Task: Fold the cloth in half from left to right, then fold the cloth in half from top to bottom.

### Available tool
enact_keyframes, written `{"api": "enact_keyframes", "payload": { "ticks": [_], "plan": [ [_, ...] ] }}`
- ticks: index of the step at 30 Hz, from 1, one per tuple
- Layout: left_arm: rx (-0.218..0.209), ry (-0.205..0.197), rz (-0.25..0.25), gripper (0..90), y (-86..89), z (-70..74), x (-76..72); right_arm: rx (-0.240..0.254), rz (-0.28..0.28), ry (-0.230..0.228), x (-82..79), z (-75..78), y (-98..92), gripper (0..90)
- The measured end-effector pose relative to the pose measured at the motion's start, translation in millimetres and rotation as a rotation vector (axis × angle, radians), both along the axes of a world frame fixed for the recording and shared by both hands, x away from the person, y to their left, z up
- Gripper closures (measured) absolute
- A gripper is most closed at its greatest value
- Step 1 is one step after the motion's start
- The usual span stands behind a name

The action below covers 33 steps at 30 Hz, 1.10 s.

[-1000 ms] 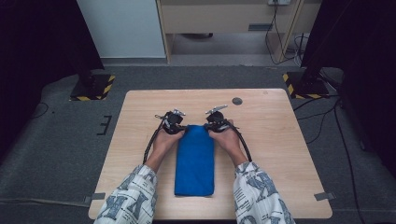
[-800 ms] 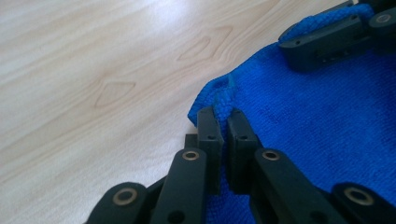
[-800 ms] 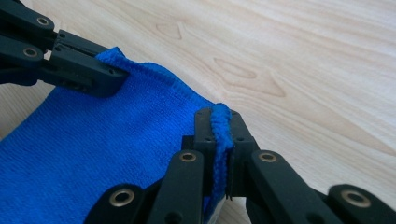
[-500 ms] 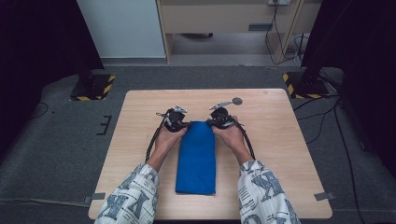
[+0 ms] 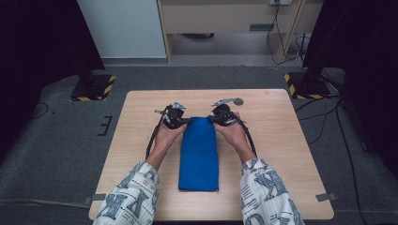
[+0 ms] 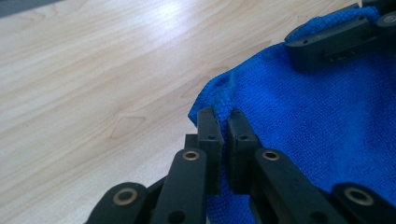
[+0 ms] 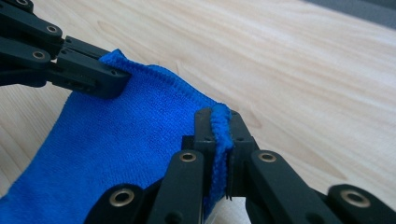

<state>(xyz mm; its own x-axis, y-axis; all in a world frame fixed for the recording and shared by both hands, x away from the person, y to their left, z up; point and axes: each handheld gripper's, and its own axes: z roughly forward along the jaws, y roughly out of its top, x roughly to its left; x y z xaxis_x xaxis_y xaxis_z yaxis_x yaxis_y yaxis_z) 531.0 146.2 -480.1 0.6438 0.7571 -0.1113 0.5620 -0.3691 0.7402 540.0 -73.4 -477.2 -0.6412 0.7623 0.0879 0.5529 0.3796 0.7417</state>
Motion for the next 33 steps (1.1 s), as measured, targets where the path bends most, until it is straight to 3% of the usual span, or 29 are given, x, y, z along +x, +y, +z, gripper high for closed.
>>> {"api": "enact_keyframes", "payload": {
  "ticks": [7, 27, 33],
  "plan": [
    [-0.033, -0.033, 0.012, 86.3, 1.8, 12.2, 0.8, 0.022, -0.004, -0.027, 2.0, 11.2, -5.7, 86.7],
    [-0.048, -0.111, -0.012, 86.2, 1.9, 45.2, 9.0, 0.073, -0.031, -0.079, 9.1, 34.6, -11.4, 86.7],
    [-0.044, -0.109, -0.016, 86.2, 5.3, 45.9, 8.0, 0.085, -0.015, -0.094, 9.8, 38.0, -10.5, 86.8]
  ]
}}
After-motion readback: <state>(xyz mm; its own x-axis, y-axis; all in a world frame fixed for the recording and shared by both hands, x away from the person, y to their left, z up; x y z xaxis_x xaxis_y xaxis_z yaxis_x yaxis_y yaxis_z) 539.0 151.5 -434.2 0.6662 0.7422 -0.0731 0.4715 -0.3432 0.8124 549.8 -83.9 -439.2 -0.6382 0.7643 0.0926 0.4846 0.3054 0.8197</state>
